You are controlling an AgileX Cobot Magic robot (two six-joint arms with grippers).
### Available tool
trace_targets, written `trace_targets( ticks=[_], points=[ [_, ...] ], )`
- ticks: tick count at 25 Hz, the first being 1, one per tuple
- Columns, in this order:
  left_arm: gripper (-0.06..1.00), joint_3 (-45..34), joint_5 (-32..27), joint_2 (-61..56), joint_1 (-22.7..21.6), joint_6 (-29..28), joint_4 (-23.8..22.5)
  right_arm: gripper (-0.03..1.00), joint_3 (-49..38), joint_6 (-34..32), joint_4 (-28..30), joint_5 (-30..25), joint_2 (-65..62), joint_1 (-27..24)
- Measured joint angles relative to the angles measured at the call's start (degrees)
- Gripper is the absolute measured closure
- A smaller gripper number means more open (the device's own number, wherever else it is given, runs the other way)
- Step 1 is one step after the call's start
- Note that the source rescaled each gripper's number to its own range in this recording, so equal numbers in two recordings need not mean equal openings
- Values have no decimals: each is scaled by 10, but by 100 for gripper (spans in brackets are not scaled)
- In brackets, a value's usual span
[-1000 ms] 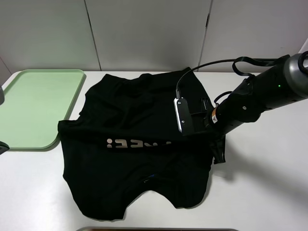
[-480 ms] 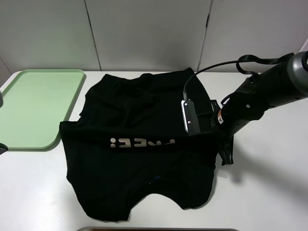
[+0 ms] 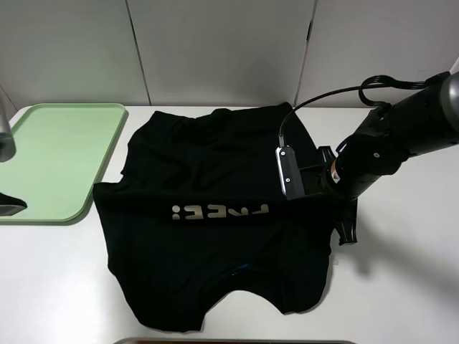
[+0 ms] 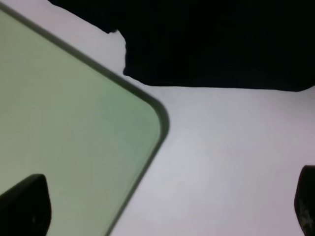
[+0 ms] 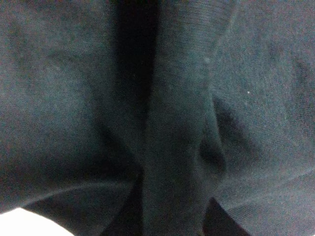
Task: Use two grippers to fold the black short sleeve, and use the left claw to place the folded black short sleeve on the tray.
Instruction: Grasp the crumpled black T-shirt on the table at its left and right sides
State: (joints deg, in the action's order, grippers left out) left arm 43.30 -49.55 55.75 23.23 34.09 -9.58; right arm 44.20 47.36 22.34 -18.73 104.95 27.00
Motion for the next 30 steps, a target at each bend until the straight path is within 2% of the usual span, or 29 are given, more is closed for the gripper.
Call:
trace_targets(
  ticks=[3,6,13,16,17,21,25,30],
  points=[
    [-4,0,12,65,0,-14,-8,96,0,0,0,-3,0,0],
    [-4,0,59,117,0,-15,-21,96,0,0,0,-13,0,0],
    [-4,0,140,222,0,34,-40,96,0,-25,0,-16,0,0],
    [-4,0,197,279,0,59,-43,96,0,-34,0,-16,0,0],
    [-4,2,235,309,0,73,-43,96,0,-34,0,-16,0,0],
    [-4,14,301,368,0,90,-43,96,0,-36,0,-14,0,0],
    [-4,29,330,406,0,94,-43,96,0,-36,-1,-11,0,0],
    [-4,64,333,465,0,95,-42,96,0,-36,-6,-11,0,0]
  ],
)
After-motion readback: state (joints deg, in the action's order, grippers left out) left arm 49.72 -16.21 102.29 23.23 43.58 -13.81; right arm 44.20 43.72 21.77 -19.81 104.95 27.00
